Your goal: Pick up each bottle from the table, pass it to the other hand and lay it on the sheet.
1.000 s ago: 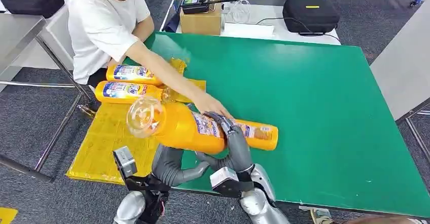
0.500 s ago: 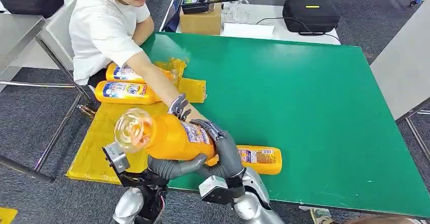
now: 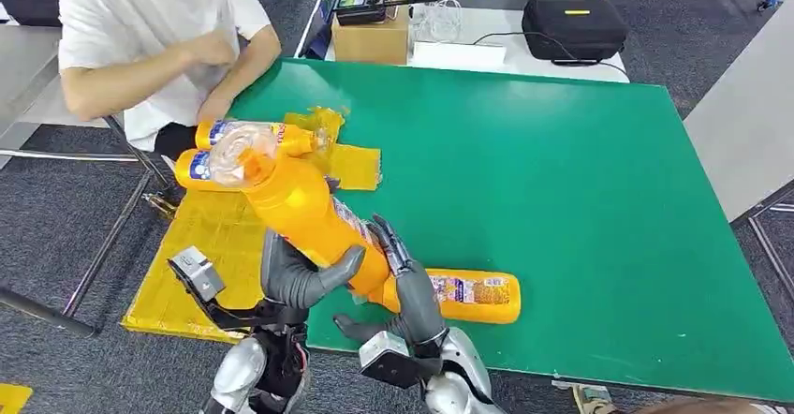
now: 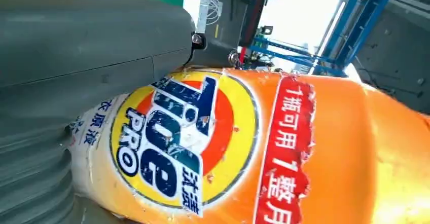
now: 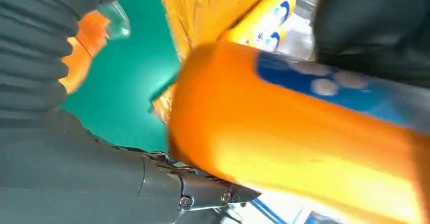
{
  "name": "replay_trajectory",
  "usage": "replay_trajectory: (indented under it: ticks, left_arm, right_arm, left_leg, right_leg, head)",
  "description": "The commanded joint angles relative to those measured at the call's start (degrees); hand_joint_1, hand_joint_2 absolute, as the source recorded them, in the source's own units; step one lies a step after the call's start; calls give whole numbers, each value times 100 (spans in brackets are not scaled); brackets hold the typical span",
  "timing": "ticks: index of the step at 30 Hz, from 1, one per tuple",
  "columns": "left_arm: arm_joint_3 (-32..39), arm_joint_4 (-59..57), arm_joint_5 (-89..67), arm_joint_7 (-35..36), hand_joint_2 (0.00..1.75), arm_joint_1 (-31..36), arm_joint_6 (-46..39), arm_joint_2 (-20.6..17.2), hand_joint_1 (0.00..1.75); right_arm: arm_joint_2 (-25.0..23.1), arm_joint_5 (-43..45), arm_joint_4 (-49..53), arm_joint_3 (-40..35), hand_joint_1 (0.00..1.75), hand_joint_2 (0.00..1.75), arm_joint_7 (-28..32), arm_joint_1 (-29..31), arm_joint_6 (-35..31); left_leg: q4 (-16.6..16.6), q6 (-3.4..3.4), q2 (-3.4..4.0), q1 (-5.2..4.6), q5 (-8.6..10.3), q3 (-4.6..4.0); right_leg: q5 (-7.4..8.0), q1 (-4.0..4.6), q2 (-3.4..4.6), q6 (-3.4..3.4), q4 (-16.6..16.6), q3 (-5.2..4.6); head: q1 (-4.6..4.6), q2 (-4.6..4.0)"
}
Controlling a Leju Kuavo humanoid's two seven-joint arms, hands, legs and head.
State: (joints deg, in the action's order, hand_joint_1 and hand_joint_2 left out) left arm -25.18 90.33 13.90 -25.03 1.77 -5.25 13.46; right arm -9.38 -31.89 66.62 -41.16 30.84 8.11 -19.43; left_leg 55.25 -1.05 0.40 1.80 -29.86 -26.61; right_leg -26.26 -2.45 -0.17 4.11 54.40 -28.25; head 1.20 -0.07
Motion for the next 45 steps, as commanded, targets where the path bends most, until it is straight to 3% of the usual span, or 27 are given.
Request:
replay_trajectory:
  ticks: [1,8,11,13,16,19,25,28,32,33,36,41,42,45]
  left_arm:
    - [-162,-56,34,190,175,305,-75,-171,175]
    - [-110,-70,-94,236,175,400,-275,-253,175]
    - [-203,-392,-2067,294,175,684,-1295,-594,175]
    - [-18,-427,-2147,337,175,696,-1155,-608,175]
    - [165,-642,-3794,786,175,860,-1792,-738,175]
    - [362,-933,-4638,1009,175,1106,-1826,-731,175]
    - [84,-2611,-6939,1644,175,1941,-1657,-935,175]
    - [149,-2753,-6961,1556,175,1965,-1720,-914,175]
    - [90,-3020,-7536,1895,175,2086,-1195,-1100,175]
    - [123,-3204,-7574,1949,175,2170,-1042,-1145,138]
    - [298,-3873,-7590,2042,175,2328,-595,-1383,171]
    - [429,-4137,-7629,2004,175,2184,-451,-1592,173]
    - [474,-4166,-7660,2107,175,2143,-376,-1640,166]
    - [1008,-4498,-7443,2371,175,2050,-406,-1726,168]
  right_arm:
    - [72,770,-39,622,0,0,434,-294,2]
    - [138,921,243,1184,0,0,613,-547,-197]
    - [15,1228,824,1934,0,0,820,-820,-607]
    - [9,1268,1029,2119,0,0,746,-865,-471]
    - [-308,1692,1374,2906,0,0,746,-1008,-814]
    - [-495,1960,1569,3414,0,0,834,-942,-957]
    - [-498,2243,1728,3396,0,0,916,-813,-831]
    - [-512,2228,1730,3387,0,0,916,-820,-831]
    - [-465,2105,1545,3339,0,0,916,-802,-645]
    - [-468,2097,1510,3393,0,0,916,-777,-656]
    - [-448,2177,1429,3555,0,0,870,-694,-538]
    - [-435,2183,1392,3595,0,0,855,-725,-400]
    - [-426,2176,1363,3591,0,0,848,-729,-353]
    - [-420,2159,1164,3589,0,0,823,-663,-243]
  left_leg:
    - [-11,20,-18,7,2,12]
    - [-5,11,-8,1,2,2]
    - [-7,14,-22,1,4,5]
    - [-9,13,-29,0,7,4]
    - [-9,12,-13,-2,4,7]
    - [-2,10,-12,-2,5,-1]
    - [-7,15,-24,2,8,6]
    - [-11,12,-10,2,6,16]
    - [-8,12,-3,4,1,14]
    - [-12,15,-5,6,2,18]
    - [-13,16,0,5,5,19]
    - [-10,8,15,4,2,18]
    - [-6,7,12,4,1,13]
    - [-17,15,14,6,2,24]
  right_leg:
    - [2,14,-13,-35,-18,21]
    - [1,4,-5,-18,-7,5]
    - [-1,6,-18,-26,-9,11]
    - [-2,5,-24,-29,-8,11]
    - [0,2,-9,-24,-6,8]
    - [1,2,-8,-21,0,-1]
    - [3,8,-18,-32,-8,13]
    - [4,7,-5,-25,-11,17]
    - [1,9,3,-25,-6,14]
    - [3,12,3,-30,-11,18]
    - [7,11,8,-29,-12,19]
    - [6,6,20,-18,-4,12]
    - [4,7,16,-16,0,7]
    - [6,12,19,-30,-10,15]
  head:
    - [0,-2]
    - [-2,-2]
    - [-2,-2]
    - [0,-2]
    - [-2,-2]
    - [0,-2]
    - [-2,-2]
    - [-2,-2]
    - [-2,-2]
    - [-2,-2]
    - [-2,-2]
    - [-2,-2]
    - [0,-2]
    - [-2,-2]
